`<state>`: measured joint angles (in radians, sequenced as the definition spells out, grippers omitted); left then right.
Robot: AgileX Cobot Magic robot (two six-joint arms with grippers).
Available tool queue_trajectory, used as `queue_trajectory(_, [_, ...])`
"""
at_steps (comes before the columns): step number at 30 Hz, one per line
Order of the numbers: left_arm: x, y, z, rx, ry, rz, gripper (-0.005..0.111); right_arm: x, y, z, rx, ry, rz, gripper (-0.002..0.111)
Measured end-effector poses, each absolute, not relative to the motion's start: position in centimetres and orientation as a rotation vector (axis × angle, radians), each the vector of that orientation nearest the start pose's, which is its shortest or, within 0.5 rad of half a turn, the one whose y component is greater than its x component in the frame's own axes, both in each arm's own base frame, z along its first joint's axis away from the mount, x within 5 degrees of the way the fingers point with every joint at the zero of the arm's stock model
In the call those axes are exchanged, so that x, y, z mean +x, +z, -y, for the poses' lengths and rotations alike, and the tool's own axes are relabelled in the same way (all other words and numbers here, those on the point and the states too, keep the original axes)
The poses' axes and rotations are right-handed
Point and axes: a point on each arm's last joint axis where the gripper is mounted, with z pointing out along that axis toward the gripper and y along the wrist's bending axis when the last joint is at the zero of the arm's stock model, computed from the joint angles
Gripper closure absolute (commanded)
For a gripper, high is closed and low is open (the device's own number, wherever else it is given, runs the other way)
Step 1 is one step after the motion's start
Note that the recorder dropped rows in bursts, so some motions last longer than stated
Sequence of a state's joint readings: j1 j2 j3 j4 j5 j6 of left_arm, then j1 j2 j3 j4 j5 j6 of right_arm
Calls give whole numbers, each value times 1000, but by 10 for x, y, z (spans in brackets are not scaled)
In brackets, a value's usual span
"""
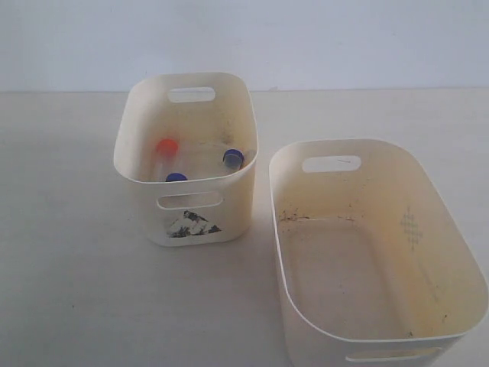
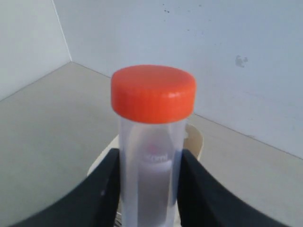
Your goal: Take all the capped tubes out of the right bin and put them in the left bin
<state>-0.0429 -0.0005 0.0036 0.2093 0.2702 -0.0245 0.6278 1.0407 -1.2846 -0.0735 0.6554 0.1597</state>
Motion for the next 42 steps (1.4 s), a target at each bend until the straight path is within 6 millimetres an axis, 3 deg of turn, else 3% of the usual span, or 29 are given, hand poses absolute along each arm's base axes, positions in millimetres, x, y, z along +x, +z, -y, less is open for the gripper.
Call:
queue_trajectory(3, [55, 188, -3, 152, 147, -1747, 102, 189, 451, -139, -498, 520, -1839, 108])
queue_trajectory(7, [55, 188, -3, 152, 147, -1747, 102, 232, 420, -176, -509, 582, -1865, 104])
queue_trajectory(9, [55, 188, -3, 152, 147, -1747, 102, 259, 393, -195, -529, 565, -1896, 88])
queue_trajectory(12, [55, 188, -3, 152, 147, -1747, 102, 297, 338, -222, -565, 522, -2000, 35])
queue_trajectory(13, [55, 188, -3, 152, 147, -1747, 102, 309, 316, -231, -579, 507, -2052, 27])
queue_trajectory(15, [55, 188, -3, 152, 147, -1747, 102, 328, 279, -245, -597, 488, -2145, 42])
queue_trajectory(16, [55, 188, -3, 152, 147, -1747, 102, 333, 269, -249, -602, 485, -2176, 61])
queue_trajectory(17, [55, 188, -3, 152, 147, -1747, 102, 337, 262, -254, -593, 494, -2216, 87])
queue_trajectory(18, [55, 188, -3, 152, 147, -1747, 102, 339, 261, -257, -578, 505, -2253, 101])
queue_trajectory(20, [55, 188, -3, 152, 147, -1747, 102, 338, 269, -260, -589, 510, -2320, 105])
queue_trajectory(24, [55, 188, -3, 152, 147, -1747, 102, 322, 309, -248, -679, 425, -2396, 108])
queue_trajectory(28, [55, 188, -3, 152, 147, -1747, 102, 294, 347, -215, -711, 236, -2482, 108])
queue_trajectory(35, [55, 188, -3, 152, 147, -1747, 102, 233, 414, -168, -666, 257, -2370, 108])
queue_trajectory(42, [55, 188, -3, 152, 147, -1747, 102, 191, 420, -139, -663, 278, -2418, 108])
